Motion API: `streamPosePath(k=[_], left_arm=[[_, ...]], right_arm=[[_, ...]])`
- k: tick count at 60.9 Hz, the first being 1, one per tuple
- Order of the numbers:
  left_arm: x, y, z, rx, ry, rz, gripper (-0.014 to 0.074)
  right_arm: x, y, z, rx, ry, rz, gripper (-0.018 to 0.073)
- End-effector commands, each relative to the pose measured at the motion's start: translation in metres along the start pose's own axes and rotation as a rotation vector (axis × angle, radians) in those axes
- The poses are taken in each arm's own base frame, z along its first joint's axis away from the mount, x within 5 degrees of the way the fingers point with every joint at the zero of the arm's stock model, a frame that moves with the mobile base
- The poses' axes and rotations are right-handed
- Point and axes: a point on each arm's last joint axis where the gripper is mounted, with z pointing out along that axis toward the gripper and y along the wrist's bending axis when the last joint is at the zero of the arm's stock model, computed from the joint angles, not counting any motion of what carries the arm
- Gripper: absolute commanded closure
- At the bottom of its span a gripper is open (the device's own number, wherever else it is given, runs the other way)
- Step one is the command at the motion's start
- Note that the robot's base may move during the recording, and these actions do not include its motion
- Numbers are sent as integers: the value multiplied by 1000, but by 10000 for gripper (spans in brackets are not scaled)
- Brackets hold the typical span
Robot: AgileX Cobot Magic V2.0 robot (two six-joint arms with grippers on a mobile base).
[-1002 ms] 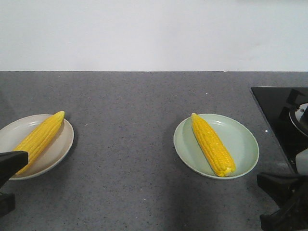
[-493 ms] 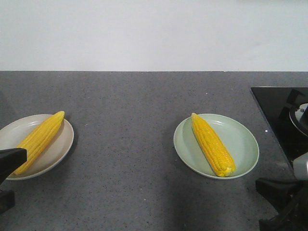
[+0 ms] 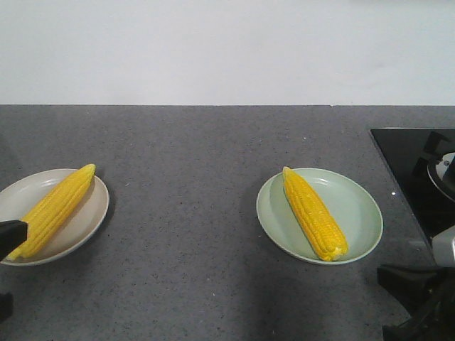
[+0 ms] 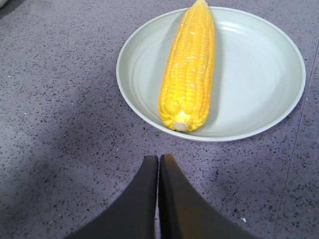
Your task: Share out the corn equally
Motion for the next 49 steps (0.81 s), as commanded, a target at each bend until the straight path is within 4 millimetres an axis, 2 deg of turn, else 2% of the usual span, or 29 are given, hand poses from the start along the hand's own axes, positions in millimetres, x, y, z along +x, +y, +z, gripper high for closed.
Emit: streamPosePath(k=[1, 11, 22, 32, 49], left_arm=[[-7, 2, -16, -82, -110, 87, 602], [18, 3, -29, -182, -262, 113, 602], [70, 9, -28, -316, -447, 93, 602], [106, 14, -25, -403, -579, 73, 602], [110, 12, -31, -446, -610, 145, 602]], right_arm=[[-12, -2, -4, 25, -72, 3, 565], [-12, -2, -4, 25, -72, 3, 565], [-12, -2, -4, 25, -72, 3, 565], [-12, -2, -4, 25, -72, 3, 565], [-12, -2, -4, 24, -70, 3, 565]])
